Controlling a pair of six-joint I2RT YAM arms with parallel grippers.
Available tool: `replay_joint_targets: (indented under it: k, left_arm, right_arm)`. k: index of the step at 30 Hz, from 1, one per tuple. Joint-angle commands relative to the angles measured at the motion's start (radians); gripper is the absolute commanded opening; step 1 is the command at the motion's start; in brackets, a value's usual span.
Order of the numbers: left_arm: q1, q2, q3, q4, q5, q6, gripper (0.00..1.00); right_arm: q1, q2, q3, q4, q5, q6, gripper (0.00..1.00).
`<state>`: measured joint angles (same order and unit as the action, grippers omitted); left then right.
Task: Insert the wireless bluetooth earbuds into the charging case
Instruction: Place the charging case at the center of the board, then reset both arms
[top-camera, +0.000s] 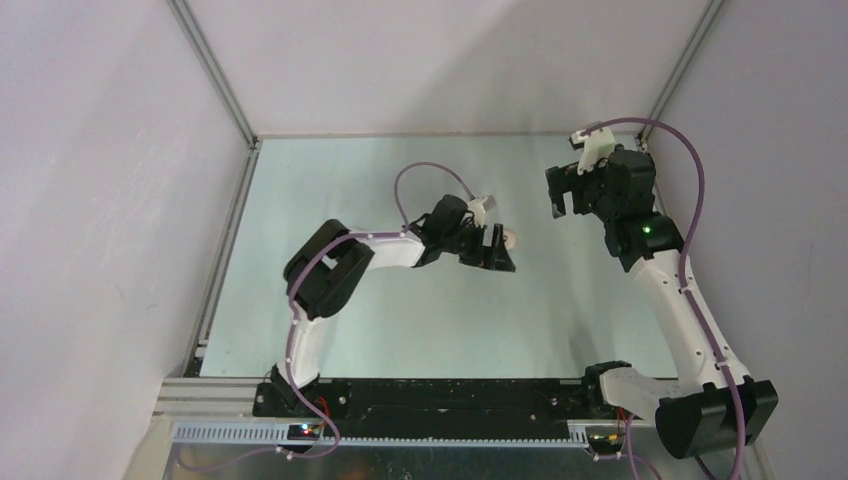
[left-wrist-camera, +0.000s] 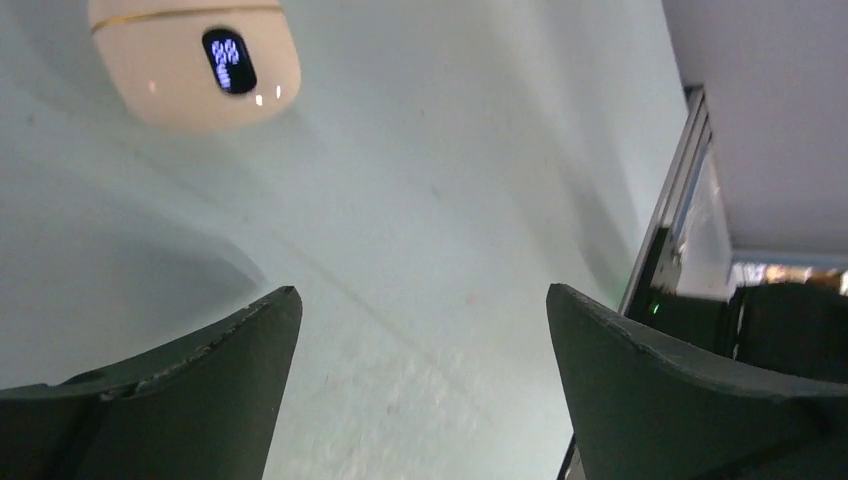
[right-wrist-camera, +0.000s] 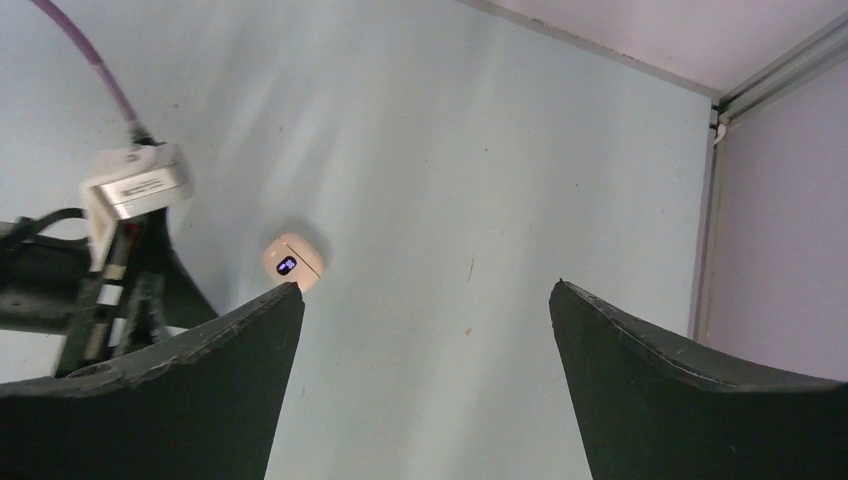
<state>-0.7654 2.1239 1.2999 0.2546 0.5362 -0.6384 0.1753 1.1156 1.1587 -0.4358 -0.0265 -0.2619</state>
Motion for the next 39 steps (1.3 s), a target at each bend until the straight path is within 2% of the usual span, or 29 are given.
replay_joint_targets:
  k: [1, 4, 5, 8, 12, 17, 19, 24, 25, 28, 30, 35, 38, 39]
  left_arm:
    - [0.09, -0.199, -0.09, -0.154, 0.083, 0.299, 0.99]
    - [0.16, -0.288, -0.121, -0.308, 0.122, 0.435, 0.99]
    - [0.192, -0.338, -0.121, -0.417, 0.127, 0.526, 0.99]
    - [0.247, -0.457, -0.165, -0.566, 0.088, 0.734, 0.99]
    - [0.309, -0.686, -0.246, -0.716, -0.039, 0.944, 0.99]
    - [0.384, -0.82, -0.26, -0.876, -0.251, 1.117, 0.99]
    - [0.486, -0.871, -0.297, -0.885, -0.232, 1.122, 0.99]
    - [0.902, -1.008, -0.372, -0.851, 0.075, 1.078, 1.0]
    - [0.947, -1.034, -0.391, -0.846, 0.142, 1.068, 1.0]
    - [1.152, -1.097, -0.434, -0.812, 0.23, 1.041, 0.99]
    - [1.22, -1.169, -0.476, -0.732, 0.185, 0.982, 0.99]
    - [1.251, -1.443, -0.571, -0.643, -0.057, 0.946, 0.99]
    - [1.254, -1.542, -0.5, -0.719, -0.079, 0.981, 1.0]
    - [1.255, -1.547, -0.475, -0.795, -0.066, 0.991, 0.99]
  right_arm:
    - [0.0, -0.051, 0.0, 0.026, -0.014, 0.015, 0.99]
    - [0.001, -0.07, 0.0, 0.031, -0.013, 0.017, 0.99]
    - [0.001, -0.075, 0.0, 0.031, -0.013, 0.02, 0.99]
    - [0.001, -0.08, 0.0, 0.034, -0.012, 0.027, 0.99]
    - [0.001, -0.08, 0.0, 0.036, -0.031, 0.038, 0.99]
    - [-0.005, -0.092, 0.001, 0.008, -0.072, 0.034, 0.99]
    - [-0.004, -0.103, 0.001, -0.014, -0.083, 0.022, 0.99]
    - [0.0, -0.126, 0.001, -0.078, -0.017, 0.007, 0.99]
    - [0.0, -0.127, 0.0, -0.087, 0.015, 0.011, 0.99]
    - [-0.004, -0.143, -0.014, -0.132, 0.07, 0.015, 0.99]
    - [-0.005, -0.174, -0.051, -0.137, 0.062, 0.001, 0.99]
    - [-0.004, -0.281, -0.099, -0.155, 0.003, -0.026, 0.99]
    - [-0.004, -0.337, -0.107, -0.19, -0.025, -0.045, 0.99]
    - [-0.004, -0.373, -0.111, -0.193, -0.031, -0.044, 0.99]
